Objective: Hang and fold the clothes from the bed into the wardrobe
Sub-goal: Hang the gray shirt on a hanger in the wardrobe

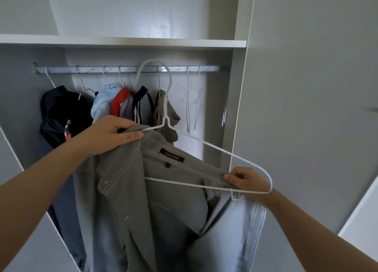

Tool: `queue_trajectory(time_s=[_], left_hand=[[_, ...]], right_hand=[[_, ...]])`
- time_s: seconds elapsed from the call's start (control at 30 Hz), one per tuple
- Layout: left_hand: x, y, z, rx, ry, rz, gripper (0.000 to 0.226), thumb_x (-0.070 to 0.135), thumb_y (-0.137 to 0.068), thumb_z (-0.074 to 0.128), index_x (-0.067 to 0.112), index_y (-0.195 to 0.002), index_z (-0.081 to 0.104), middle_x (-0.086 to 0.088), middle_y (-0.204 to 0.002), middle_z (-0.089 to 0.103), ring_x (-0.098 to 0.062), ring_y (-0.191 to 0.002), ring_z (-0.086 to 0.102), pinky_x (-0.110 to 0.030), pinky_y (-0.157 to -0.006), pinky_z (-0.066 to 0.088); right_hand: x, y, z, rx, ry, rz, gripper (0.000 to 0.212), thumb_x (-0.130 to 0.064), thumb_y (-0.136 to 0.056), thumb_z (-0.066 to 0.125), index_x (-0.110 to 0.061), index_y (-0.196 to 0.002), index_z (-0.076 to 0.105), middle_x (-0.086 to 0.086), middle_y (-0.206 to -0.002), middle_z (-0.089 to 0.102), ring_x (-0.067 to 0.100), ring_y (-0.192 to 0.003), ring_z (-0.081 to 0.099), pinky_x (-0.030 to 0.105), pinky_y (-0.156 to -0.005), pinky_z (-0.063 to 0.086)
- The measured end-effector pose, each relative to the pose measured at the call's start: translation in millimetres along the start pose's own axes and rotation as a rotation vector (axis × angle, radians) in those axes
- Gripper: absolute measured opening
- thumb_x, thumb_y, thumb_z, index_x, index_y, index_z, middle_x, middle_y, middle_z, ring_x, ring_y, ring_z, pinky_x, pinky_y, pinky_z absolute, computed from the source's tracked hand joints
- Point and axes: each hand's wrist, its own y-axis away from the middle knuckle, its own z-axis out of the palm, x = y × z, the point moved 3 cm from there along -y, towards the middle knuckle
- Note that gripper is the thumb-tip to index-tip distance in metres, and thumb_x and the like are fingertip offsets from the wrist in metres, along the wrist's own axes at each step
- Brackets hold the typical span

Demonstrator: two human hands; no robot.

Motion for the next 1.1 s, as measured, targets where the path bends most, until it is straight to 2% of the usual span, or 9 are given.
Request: queue_trajectory(time_s=[0.13, 0.2, 0.3, 0.47, 0.57, 0.63, 0.77, 0.9, 1.1], left_hand=[[-12, 2, 1, -0.14, -0.194, 0.075, 0.086, 0.096, -0.045, 0.04, 0.028, -0.084, 0.075, -0.002, -0.076, 0.07, -0.016, -0.074, 0.065, -0.029, -0.071, 0.053], [-15, 2, 6, -0.201, -0.365, 0.126, 0.099, 0.098, -0.05, 0.029, 0.015, -0.082, 0.073, -0.002, -0.072, 0.068, -0.015, -0.07, 0.062, -0.027, -0.068, 0.05], [-18, -1, 7, -0.156, -0.503, 0.136, 0.096, 0.098, -0.052, 0.019, 0.017, -0.072, 0.067, 0.004, -0.061, 0.061, -0.007, -0.069, 0.058, -0.022, -0.062, 0.045], [-15, -5, 16, -0.061, -0.731, 0.171, 0.075, 0.079, -0.062, 0.015, 0.021, -0.069, 0.063, 0.007, -0.058, 0.058, -0.005, -0.056, 0.055, -0.026, -0.059, 0.047], [-15, -6, 15, 0.025, -0.748, 0.199, 0.087, 0.086, -0.061, 0.011, 0.023, -0.08, 0.069, 0.007, -0.064, 0.062, -0.003, -0.06, 0.056, -0.024, -0.057, 0.047], [-14, -6, 10, 0.05, -0.67, 0.167, 0.077, 0.082, -0.068, 0.023, 0.025, -0.088, 0.071, 0.008, -0.068, 0.064, -0.002, -0.064, 0.057, -0.015, -0.056, 0.041], [-12, -8, 7, 0.074, -0.779, 0.238, 0.068, 0.072, -0.082, 0.026, 0.021, -0.086, 0.07, 0.006, -0.069, 0.065, -0.007, -0.061, 0.057, -0.014, -0.051, 0.037], [0, -9, 15, 0.139, -1.07, 0.374, 0.046, 0.044, -0.082, 0.036, 0.016, -0.054, 0.059, 0.005, -0.045, 0.048, -0.011, -0.032, 0.04, -0.01, -0.037, 0.009], [-6, -16, 41, 0.246, -1.115, 0.154, 0.038, 0.01, -0.049, 0.091, 0.008, -0.047, 0.054, -0.005, -0.04, 0.042, -0.02, -0.023, 0.037, -0.012, -0.039, 0.017]], right_hand=[[-5, 3, -13, -0.118, -0.107, 0.053, 0.038, -0.025, -0.084, 0.068, -0.016, -0.052, 0.05, -0.012, -0.045, 0.041, -0.001, -0.041, 0.036, 0.015, -0.047, 0.03], [-5, 2, -17, -0.114, -0.105, 0.074, 0.04, -0.029, -0.081, 0.071, -0.018, -0.05, 0.049, -0.012, -0.044, 0.038, 0.001, -0.043, 0.034, 0.016, -0.047, 0.027], [-12, 4, -14, -0.205, -0.003, 0.073, 0.028, -0.027, -0.072, 0.079, -0.021, -0.056, 0.057, -0.013, -0.045, 0.045, -0.001, -0.045, 0.041, 0.014, -0.048, 0.031], [-17, 2, -8, -0.277, 0.49, 0.108, 0.018, -0.021, -0.077, 0.069, -0.019, -0.095, 0.066, -0.001, -0.084, 0.06, 0.013, -0.079, 0.056, 0.022, -0.066, 0.043], [-17, 1, -13, -0.154, 0.531, 0.131, 0.003, -0.015, -0.084, 0.058, -0.017, -0.083, 0.06, 0.0, -0.076, 0.056, 0.02, -0.08, 0.054, 0.022, -0.06, 0.039], [-12, 1, -15, -0.077, 0.437, 0.187, 0.024, -0.009, -0.085, 0.055, -0.021, -0.067, 0.044, -0.004, -0.066, 0.046, 0.02, -0.076, 0.049, 0.02, -0.051, 0.033], [-1, 0, -9, -0.048, 0.436, 0.246, 0.026, -0.005, -0.086, 0.049, -0.018, -0.07, 0.034, -0.001, -0.07, 0.042, 0.024, -0.08, 0.047, 0.025, -0.064, 0.033], [-3, 0, -6, -0.047, 0.348, 0.283, 0.01, -0.007, -0.086, 0.049, -0.01, -0.088, 0.04, 0.007, -0.084, 0.048, 0.025, -0.082, 0.047, 0.028, -0.067, 0.034], [-50, 7, -1, -0.12, -0.273, 0.277, 0.019, 0.004, -0.08, 0.05, -0.012, -0.084, 0.058, 0.009, -0.079, 0.059, 0.018, -0.07, 0.056, 0.026, -0.061, 0.046]])
